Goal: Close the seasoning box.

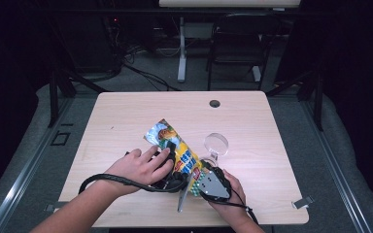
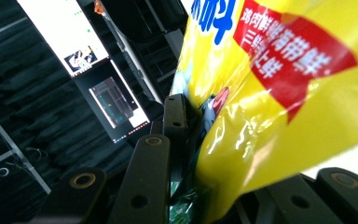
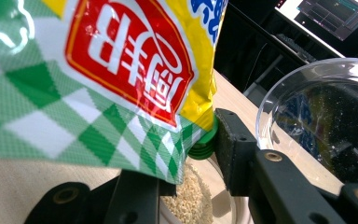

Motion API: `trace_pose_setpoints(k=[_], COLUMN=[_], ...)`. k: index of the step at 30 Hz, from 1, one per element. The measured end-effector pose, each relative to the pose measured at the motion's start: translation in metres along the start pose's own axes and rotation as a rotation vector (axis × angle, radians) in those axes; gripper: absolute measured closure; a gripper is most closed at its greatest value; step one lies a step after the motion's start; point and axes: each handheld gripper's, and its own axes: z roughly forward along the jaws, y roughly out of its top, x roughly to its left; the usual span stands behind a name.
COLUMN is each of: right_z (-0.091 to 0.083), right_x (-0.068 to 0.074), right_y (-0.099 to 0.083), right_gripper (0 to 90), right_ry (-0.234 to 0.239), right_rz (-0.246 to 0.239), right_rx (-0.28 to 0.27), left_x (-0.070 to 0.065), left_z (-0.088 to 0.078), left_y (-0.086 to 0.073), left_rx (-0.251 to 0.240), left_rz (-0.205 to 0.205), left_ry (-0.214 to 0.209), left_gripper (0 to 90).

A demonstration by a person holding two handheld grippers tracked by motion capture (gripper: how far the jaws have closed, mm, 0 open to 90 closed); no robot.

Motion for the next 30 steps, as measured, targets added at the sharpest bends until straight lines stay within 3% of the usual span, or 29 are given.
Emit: trace_pose_setpoints(k=[2,15,21,24,30], right_z=[0.0,0.0,-0.001,-0.002,-0.001], right_x=[0.0,0.0,-0.001,-0.001,0.001], right_y=[0.0,0.0,0.0,0.0,0.001], right_gripper=[70.7,70.7,70.7,70.6,70.6], right_ry=[0.0,-0.006,-0.011,-0.015,-0.012], right_rz=[-0.001,-0.013,-0.018,-0.025,-0.037], right_rx=[0.0,-0.001,0.002,0.0,-0.006], left_x=[-0.002,-0.005,-0.009,-0.01,-0.017], left_z=[0.001,0.002,0.003,0.004,0.004], left_y=[-0.001,-0.003,-0.005,-0.006,-0.01], left_rx=[-0.009,-0.017,-0.024,-0.028,-0.024], left_rz=[-0.031,-0.058,-0.096,-0.096,-0.126], left_ry=[-0.002,-0.014,-0.038,-0.026,-0.057], left_gripper=[80.3,80.5,81.2,81.3,81.6])
